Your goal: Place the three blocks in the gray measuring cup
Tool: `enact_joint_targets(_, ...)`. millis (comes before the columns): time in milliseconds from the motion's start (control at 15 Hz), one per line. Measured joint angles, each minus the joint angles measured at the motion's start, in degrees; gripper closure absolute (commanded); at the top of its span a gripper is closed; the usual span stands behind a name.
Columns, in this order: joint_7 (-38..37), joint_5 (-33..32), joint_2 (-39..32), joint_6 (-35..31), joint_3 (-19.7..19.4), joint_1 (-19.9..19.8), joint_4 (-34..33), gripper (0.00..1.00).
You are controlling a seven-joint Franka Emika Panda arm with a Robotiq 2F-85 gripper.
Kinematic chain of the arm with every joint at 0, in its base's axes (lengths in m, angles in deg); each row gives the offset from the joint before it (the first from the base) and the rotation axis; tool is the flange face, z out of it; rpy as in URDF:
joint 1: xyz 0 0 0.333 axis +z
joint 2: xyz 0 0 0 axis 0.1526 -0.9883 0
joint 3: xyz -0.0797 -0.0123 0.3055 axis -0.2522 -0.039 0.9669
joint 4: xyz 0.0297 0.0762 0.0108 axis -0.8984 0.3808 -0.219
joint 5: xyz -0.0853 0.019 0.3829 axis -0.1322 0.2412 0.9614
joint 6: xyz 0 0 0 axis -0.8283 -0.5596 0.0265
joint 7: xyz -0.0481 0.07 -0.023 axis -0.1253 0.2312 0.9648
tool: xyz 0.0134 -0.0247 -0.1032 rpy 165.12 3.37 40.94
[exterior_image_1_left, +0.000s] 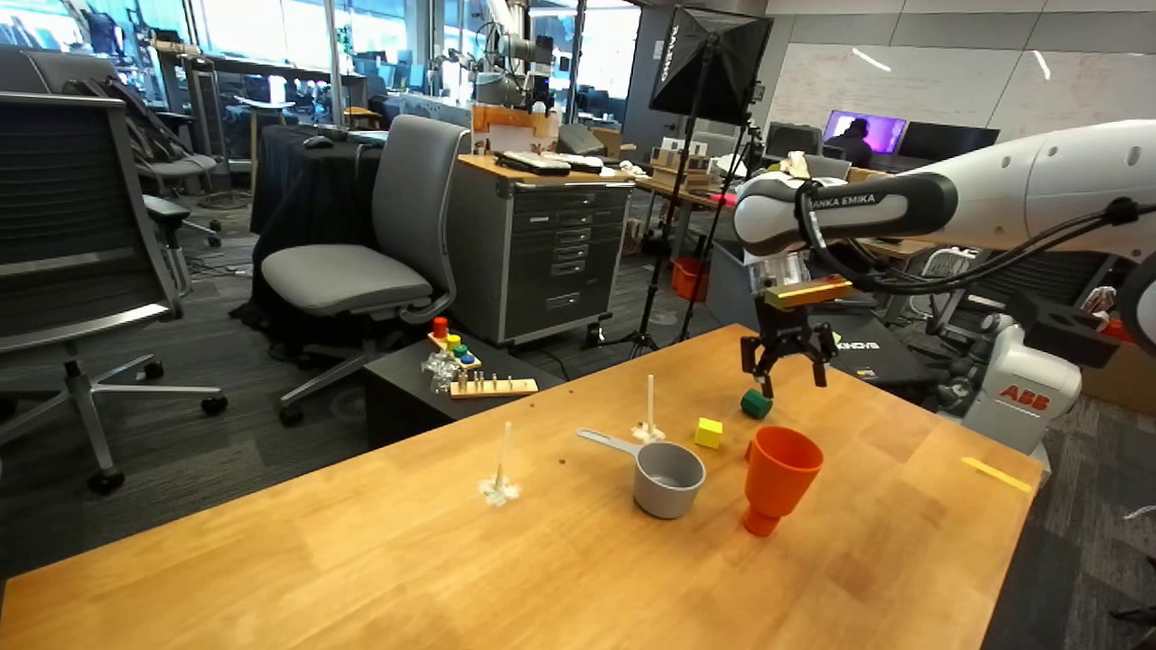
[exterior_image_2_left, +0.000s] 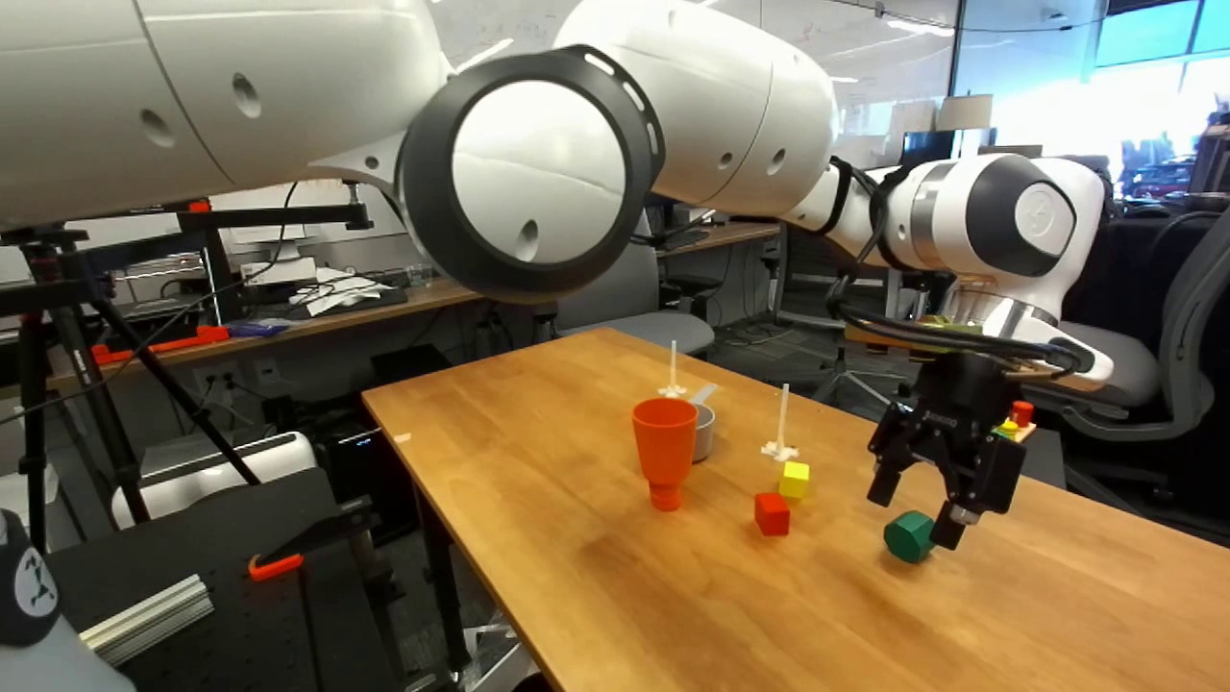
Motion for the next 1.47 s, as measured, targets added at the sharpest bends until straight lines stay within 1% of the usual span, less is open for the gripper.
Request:
enact_joint_targets(267,0.00,0.28,-0.29,-3.87,1.23,0.16,0.03,0.00)
enact_joint_targets(600,-0.02,0.11,-0.78,-6.20,1.31,1.68,0.66,0.00)
enact_joint_targets(1000,-0.09,-2.36,-2.29,-6.32,0.23,2.42,1.69,0.00)
enact_joint_targets(1467,-0.21,-5.22,-2.20,-6.35,-0.87,2.46,2.02,0.00)
